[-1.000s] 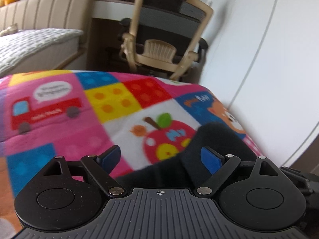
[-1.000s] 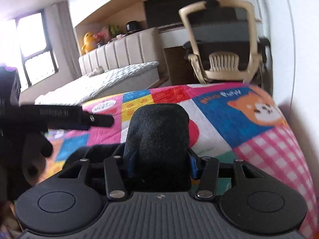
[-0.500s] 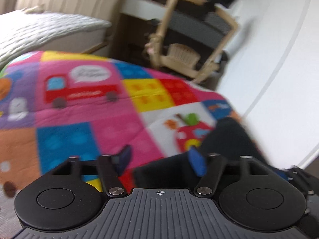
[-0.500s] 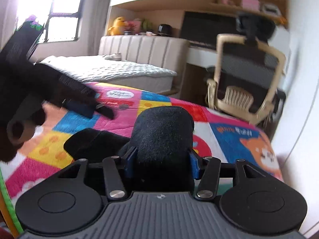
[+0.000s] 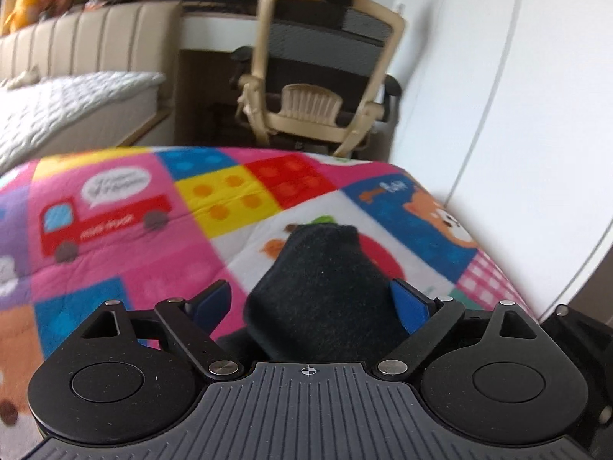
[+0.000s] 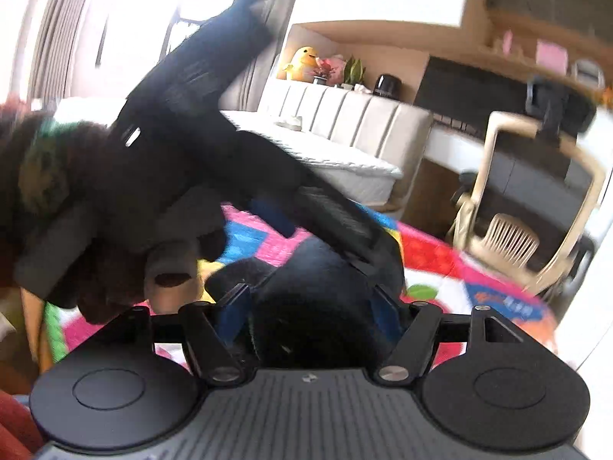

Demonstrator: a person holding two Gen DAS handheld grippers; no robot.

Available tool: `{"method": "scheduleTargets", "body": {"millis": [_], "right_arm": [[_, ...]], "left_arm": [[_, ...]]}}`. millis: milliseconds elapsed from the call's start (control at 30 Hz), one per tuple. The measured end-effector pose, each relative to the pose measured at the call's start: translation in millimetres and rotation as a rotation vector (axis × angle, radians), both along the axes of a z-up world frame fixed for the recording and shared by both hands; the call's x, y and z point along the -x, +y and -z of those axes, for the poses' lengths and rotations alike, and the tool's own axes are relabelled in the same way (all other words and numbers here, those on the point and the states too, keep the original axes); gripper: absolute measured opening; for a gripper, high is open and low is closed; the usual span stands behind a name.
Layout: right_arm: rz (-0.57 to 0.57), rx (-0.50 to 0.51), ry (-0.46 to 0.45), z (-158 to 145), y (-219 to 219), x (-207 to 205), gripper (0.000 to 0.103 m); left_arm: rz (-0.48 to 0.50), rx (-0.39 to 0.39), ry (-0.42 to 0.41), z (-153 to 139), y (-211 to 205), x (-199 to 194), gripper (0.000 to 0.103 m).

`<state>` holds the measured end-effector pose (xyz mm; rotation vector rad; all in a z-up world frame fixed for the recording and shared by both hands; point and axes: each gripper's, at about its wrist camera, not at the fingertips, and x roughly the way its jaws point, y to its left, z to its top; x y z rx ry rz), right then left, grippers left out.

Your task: Fold clothes

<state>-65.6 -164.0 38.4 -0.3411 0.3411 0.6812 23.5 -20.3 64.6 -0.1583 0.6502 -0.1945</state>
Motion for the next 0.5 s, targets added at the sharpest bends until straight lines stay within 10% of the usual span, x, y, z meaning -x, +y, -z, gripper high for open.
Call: {"method": "scheduleTargets", "body": {"millis": [233,500], "right_arm": [[0.114,-0.277,0.194,-12.0,-51.5,-37.0,0.101],[0.257,-0.497,0.462,19.4,-77.3,-75.9,0.091]], "left_arm": [[-0.070,0.066,0.012,6.4,45.0,16.0,0.096],[-0.089,0.072,0.010,7.6,54.6,26.9,0.097]]}}
